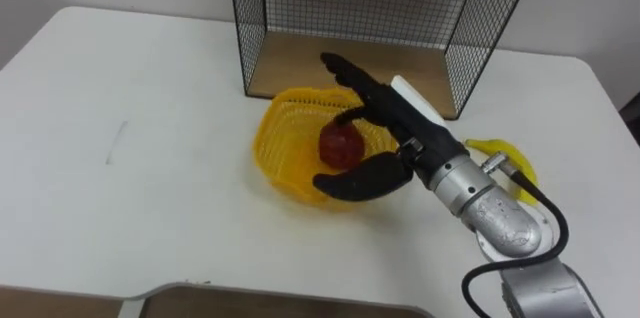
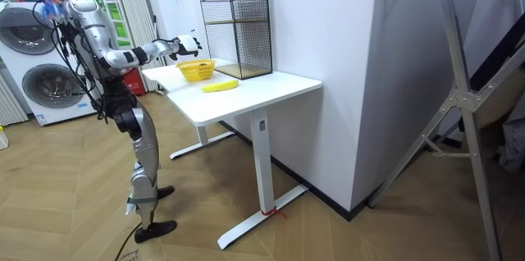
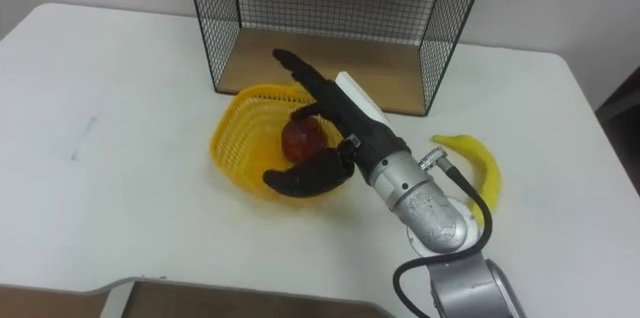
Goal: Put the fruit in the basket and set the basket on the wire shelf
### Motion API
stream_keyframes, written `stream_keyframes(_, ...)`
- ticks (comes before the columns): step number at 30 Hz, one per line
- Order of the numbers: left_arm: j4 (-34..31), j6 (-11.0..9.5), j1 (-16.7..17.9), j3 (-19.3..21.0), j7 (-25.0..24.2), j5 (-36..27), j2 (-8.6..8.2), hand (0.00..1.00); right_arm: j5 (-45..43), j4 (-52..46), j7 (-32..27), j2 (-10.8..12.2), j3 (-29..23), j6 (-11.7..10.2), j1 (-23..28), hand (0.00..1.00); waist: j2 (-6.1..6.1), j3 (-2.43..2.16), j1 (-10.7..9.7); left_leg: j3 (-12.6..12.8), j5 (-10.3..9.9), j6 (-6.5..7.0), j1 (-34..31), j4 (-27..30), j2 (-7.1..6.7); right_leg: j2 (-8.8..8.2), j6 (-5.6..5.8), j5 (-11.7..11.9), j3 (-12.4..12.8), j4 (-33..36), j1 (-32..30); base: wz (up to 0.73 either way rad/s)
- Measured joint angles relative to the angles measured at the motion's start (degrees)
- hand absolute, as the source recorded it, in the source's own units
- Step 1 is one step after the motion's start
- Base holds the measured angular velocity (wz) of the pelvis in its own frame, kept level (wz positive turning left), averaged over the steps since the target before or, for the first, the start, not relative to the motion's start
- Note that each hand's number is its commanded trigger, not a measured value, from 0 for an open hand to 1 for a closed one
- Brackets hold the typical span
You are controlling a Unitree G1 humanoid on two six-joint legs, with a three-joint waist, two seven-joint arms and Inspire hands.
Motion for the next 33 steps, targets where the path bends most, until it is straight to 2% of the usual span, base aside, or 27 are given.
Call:
stream_keyframes(12, 0.56, -0.04, -0.03, -0.04, 0.22, -0.02, 0.00, 0.00, 0.70, -0.02, -0.05, 0.22, -0.74, -0.02, 0.00, 0.00, -0.17, -0.01, -0.18, 0.09, 0.00, 0.00, 0.15, -0.03, 0.00, -0.01, -0.01, 0.01, 0.11, -0.03, 0.01, 0.00)
stream_keyframes(19, 1.32, -0.15, -0.02, 0.15, 0.20, -0.10, 0.00, 0.00, 3.61, -1.73, -1.32, 0.20, -3.56, -0.16, 0.00, 0.00, 0.15, 0.16, -0.32, 0.14, -0.01, 0.00, -0.19, -0.13, 0.00, -0.01, -0.01, 0.01, 0.10, -0.02, -0.28, 0.00)
stream_keyframes(21, 1.33, -0.41, 0.33, 0.16, 0.21, -0.03, -0.02, 0.00, 3.73, -3.03, -1.82, 0.25, -5.12, -0.96, -0.02, 0.00, 0.26, 0.14, -0.44, 0.15, -0.01, 0.00, -0.51, 0.03, -0.01, 0.00, -0.01, 0.01, 0.10, -0.01, -0.33, 0.00)
stream_keyframes(25, 1.19, -1.34, 1.37, 1.80, 0.31, 0.04, -0.03, 0.00, 3.78, -5.29, -6.86, 0.23, -9.44, -2.00, -0.06, 0.00, 0.39, 0.10, -0.92, 0.17, -0.01, 0.00, -0.44, 0.04, -0.02, 0.00, -0.01, 0.01, 0.11, -0.03, -0.37, 0.00)
stream_keyframes(29, 1.10, -1.46, 2.61, 4.63, 0.44, 0.10, -0.20, 0.00, 3.76, -6.69, -12.69, 0.29, -13.48, -3.43, -0.09, 0.00, 0.79, -0.09, -2.54, 0.25, -0.02, 0.00, -0.06, -0.04, -0.02, -0.01, 0.00, 0.01, 0.15, -0.02, -0.05, 0.00)
stream_keyframes(33, 1.07, -1.53, 3.19, 4.75, 0.91, 0.11, -0.21, 0.00, 2.40, -6.90, -18.03, 0.19, -16.57, -4.58, -0.04, 0.00, 1.29, -0.08, -4.31, 0.17, -0.01, 0.00, 0.15, 0.01, -0.02, -0.01, 0.00, 0.01, 0.15, -0.04, 0.12, 0.00)
